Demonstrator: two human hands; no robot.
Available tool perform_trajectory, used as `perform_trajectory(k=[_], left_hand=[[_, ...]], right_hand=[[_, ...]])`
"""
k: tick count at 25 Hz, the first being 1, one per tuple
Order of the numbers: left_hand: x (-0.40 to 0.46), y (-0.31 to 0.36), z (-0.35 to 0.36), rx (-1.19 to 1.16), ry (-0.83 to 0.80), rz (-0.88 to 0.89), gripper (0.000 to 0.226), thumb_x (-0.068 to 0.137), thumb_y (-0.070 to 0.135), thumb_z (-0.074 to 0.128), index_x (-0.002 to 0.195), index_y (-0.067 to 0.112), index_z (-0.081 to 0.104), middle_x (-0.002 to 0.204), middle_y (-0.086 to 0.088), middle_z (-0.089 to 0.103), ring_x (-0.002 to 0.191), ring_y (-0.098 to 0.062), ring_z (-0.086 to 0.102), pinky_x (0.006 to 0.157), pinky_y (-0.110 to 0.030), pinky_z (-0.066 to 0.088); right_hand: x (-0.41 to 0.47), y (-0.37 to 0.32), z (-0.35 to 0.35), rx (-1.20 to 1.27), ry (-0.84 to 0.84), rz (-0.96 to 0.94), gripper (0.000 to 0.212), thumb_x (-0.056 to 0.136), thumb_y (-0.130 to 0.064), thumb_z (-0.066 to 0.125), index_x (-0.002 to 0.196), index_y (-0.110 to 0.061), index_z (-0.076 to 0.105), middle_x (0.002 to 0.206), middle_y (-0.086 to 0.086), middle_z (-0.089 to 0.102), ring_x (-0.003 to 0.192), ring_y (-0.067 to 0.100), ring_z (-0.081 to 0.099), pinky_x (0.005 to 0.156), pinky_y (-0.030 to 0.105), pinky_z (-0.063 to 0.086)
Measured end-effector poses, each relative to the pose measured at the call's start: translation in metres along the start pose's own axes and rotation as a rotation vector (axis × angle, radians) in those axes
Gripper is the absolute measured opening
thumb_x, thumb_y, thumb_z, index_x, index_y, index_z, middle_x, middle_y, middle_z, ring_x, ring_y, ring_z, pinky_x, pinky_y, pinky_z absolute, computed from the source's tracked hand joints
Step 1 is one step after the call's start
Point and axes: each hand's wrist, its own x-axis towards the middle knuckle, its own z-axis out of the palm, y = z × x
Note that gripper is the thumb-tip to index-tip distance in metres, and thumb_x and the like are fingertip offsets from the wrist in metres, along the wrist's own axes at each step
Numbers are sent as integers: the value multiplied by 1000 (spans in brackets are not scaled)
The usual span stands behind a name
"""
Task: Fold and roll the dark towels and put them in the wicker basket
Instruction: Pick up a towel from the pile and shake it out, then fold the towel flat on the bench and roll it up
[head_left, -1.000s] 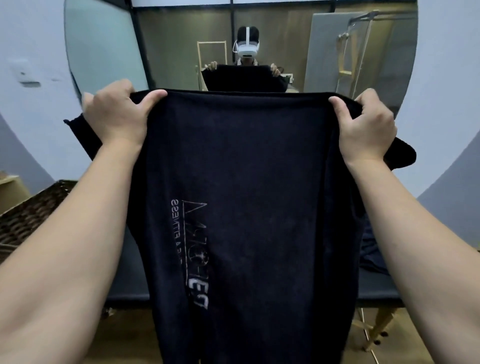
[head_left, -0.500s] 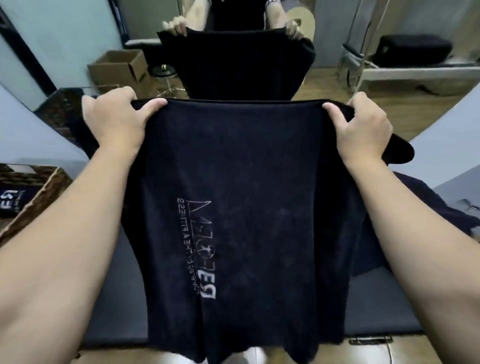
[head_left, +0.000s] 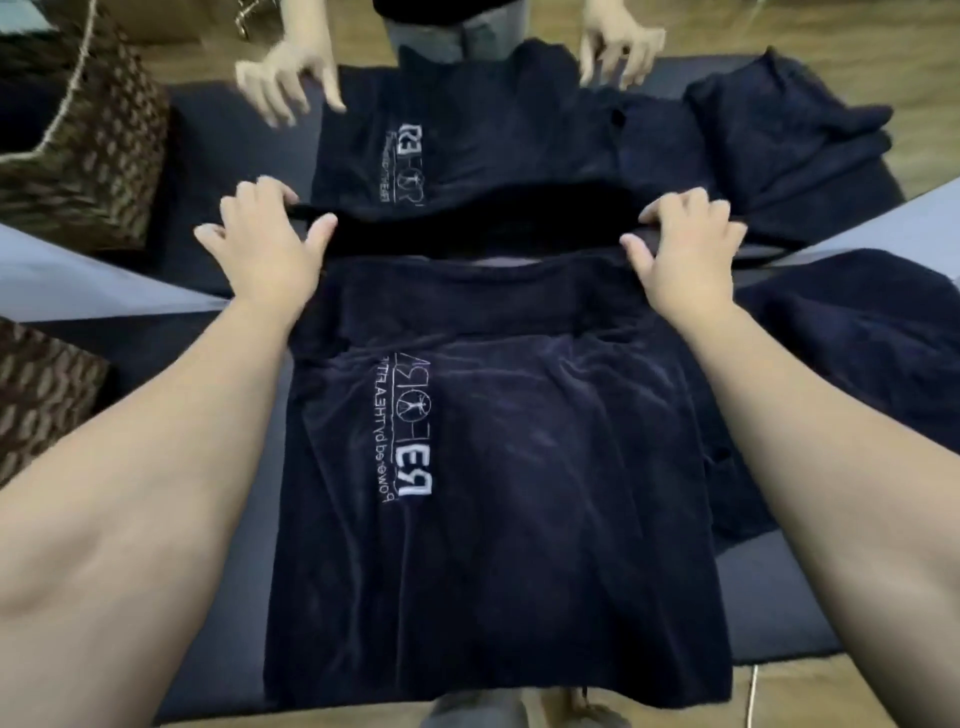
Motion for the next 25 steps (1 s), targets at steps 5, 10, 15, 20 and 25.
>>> perform_trajectory(k=[5,10,15,20,25], left_hand=[[-88,-18,43,-128,-213,93,41,97,51,56,124,21,55,123,-3,58,120,-28,49,103,-51,29],[-205,-38,45,-171,-421,82,55,96,53,59,141,24,48,144,4,53,134,-20,46,111,-47,26],[-305,-63,43,-125,-551,-111,58,100,49,54,151,26,38,160,3,36,146,-20,34,115,-50,23],[-380,-105,45,41,-695,-375,51,105,27,45,154,28,32,167,4,20,150,-22,22,111,-61,25],[-407,-121,40,88,-601,-624,61,101,38,55,154,26,30,159,-2,29,143,-29,27,106,-63,30]], right_hand=[[-69,5,42,46,-198,-88,32,97,-39,62,117,-15,59,122,14,53,107,39,48,88,48,35],[-154,8,52,125,-402,-153,41,99,-40,61,131,-15,56,134,9,52,111,36,50,93,45,37],[-239,12,60,151,-607,-206,47,100,-44,59,138,-18,52,141,5,48,116,34,50,97,45,40],[-312,26,71,6,-744,-174,45,100,-48,55,139,-26,53,143,2,42,125,29,41,102,44,36],[-356,29,70,-19,-640,-36,42,101,-41,53,141,-28,54,124,5,48,112,30,45,97,44,39]])
